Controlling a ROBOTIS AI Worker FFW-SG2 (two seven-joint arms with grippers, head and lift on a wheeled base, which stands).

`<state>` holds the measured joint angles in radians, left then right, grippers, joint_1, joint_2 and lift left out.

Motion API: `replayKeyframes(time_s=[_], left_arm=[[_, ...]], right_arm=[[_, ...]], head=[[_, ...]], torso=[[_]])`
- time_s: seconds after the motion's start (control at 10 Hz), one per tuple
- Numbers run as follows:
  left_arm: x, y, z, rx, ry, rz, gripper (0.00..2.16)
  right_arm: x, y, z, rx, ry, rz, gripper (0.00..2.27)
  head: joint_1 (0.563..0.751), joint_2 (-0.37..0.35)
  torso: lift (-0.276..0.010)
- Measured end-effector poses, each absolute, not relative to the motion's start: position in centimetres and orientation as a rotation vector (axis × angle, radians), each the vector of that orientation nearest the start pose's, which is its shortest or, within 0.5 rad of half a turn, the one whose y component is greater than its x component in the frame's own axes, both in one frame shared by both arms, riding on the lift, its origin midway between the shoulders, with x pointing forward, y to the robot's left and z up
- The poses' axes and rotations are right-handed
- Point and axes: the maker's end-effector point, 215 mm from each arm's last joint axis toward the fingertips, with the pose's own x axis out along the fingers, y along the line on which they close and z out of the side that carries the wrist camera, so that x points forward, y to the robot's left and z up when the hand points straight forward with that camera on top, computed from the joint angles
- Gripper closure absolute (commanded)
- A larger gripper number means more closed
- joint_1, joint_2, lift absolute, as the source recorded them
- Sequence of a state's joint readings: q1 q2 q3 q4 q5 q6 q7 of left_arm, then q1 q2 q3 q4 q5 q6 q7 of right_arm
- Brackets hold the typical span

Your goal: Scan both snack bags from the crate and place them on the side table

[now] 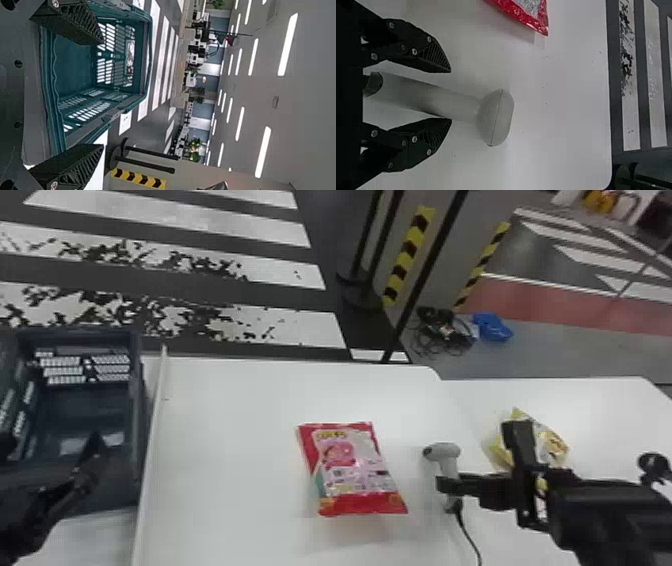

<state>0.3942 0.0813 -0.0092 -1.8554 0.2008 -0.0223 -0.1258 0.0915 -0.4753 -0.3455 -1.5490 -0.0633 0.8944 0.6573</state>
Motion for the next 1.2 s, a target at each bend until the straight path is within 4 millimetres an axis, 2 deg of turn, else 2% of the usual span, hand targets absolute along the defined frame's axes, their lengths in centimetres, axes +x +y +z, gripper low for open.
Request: replayKeyframes(time_s=[0.2,0.3,0.6,0.7,1.2], left_arm=[[47.0,21.2,-38.6,-0.134,0.083,-0.147,0.07],[47.0,21.2,-38.6,-0.135,0.083,-0.146,0.07],[47.0,21.2,-38.6,-0.136,0.08,-0.145,0.07],[47.0,21.3,-38.5,-0.137,0.077,-0.144,0.07],[47.0,21.5,-38.4,-0.142,0.071,-0.143,0.07]], right_arm=[[42.5,-49.2,-51.8,0.049,0.931,0.115,2.24],[42.6,-49.3,-51.5,0.047,0.925,0.113,2.24],[43.6,-49.0,-48.7,0.042,0.887,0.106,2.24],[43.1,-48.1,-48.0,0.054,0.901,0.106,2.24],[36.6,-43.3,-44.8,0.108,0.991,0.095,2.24]], head=[[0.695,-0.339],[0.695,-0.339],[0.695,-0.333],[0.695,-0.328],[0.695,-0.291]], torso=[[-0.095],[-0.095],[-0.095],[-0.095],[-0.095]])
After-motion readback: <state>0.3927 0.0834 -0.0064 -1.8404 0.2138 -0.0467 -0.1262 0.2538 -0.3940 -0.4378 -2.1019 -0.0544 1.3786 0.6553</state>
